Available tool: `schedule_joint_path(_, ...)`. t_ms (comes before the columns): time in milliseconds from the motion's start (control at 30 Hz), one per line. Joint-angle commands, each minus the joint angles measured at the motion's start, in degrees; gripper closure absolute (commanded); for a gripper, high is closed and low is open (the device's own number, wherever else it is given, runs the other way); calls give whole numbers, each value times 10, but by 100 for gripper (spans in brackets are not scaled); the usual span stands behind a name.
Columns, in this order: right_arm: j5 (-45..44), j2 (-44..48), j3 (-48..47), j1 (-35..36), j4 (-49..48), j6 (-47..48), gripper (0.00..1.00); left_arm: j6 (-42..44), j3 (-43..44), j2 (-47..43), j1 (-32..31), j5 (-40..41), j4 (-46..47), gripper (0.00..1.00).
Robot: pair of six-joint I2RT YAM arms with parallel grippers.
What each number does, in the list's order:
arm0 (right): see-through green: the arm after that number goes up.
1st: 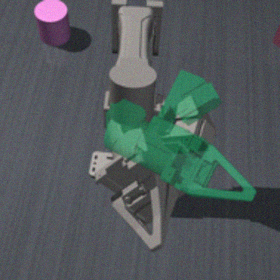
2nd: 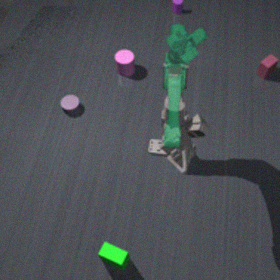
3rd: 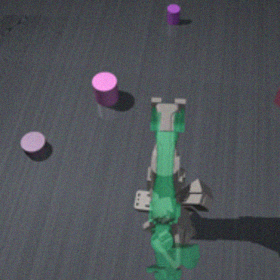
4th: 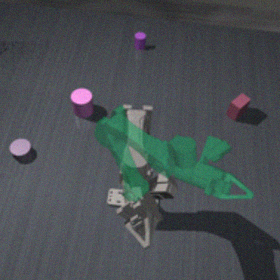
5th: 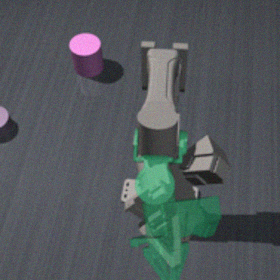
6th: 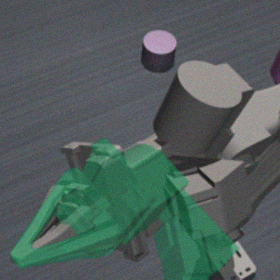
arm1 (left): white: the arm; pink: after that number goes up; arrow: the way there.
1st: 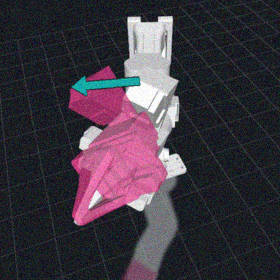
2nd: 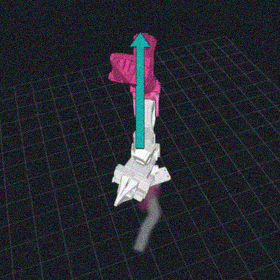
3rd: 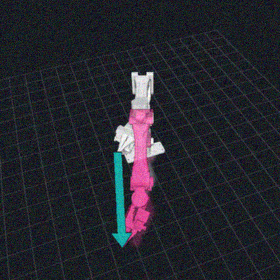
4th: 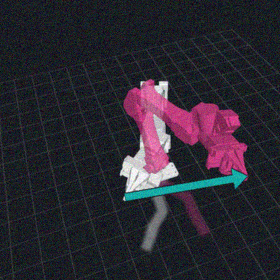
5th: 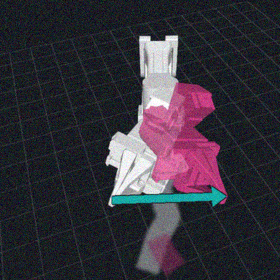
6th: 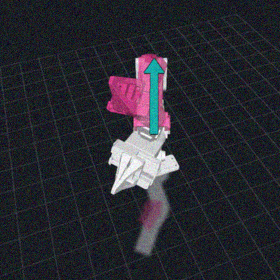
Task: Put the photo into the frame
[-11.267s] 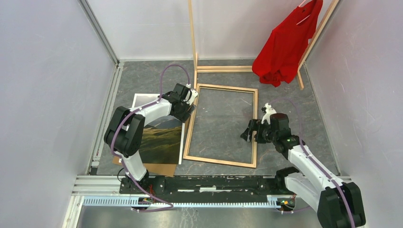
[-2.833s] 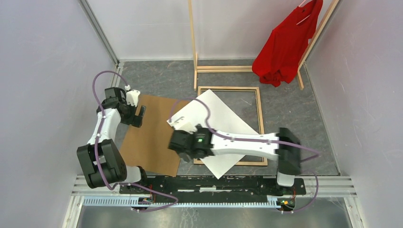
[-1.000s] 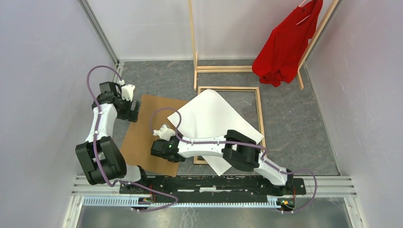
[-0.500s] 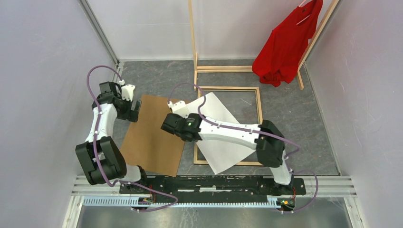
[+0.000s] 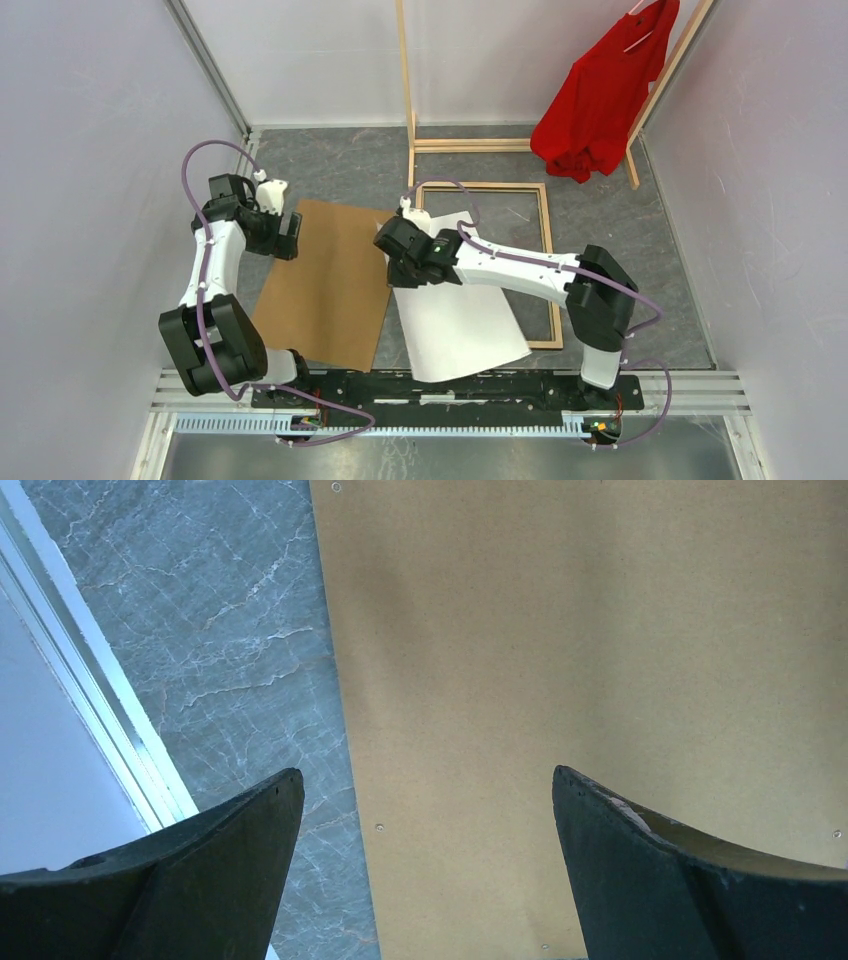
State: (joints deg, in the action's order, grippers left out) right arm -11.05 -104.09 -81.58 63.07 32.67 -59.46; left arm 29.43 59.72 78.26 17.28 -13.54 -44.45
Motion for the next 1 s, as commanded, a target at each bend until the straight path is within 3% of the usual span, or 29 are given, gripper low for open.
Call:
schedule_joint_path(0,-75,-20,-79,1,-3,-93,100,-3,2,-13,0,-17,-7,0)
schedule_joint_path(133,-182,14,-29,0,-52,-180,100,3,-3,-15,0,-8,-7,0)
schedule_joint_path(267,-245,-1,-60,-5,-45,-169,100,6,-7,-16,1,-4,-3,0)
schedule_joint_path(400,-230,-43,-117,-27,-14,-90,100,7,-6,-14,0,-1,-1,0)
schedule_joint_path(533,-196,-49,-95,-50,-30,-27,100,5,-7,-8,0,-1,1,0)
schedule_joint_path(967,-222,-3,-41,-83,-26,60,100,1,-8,1,1,1,8,0)
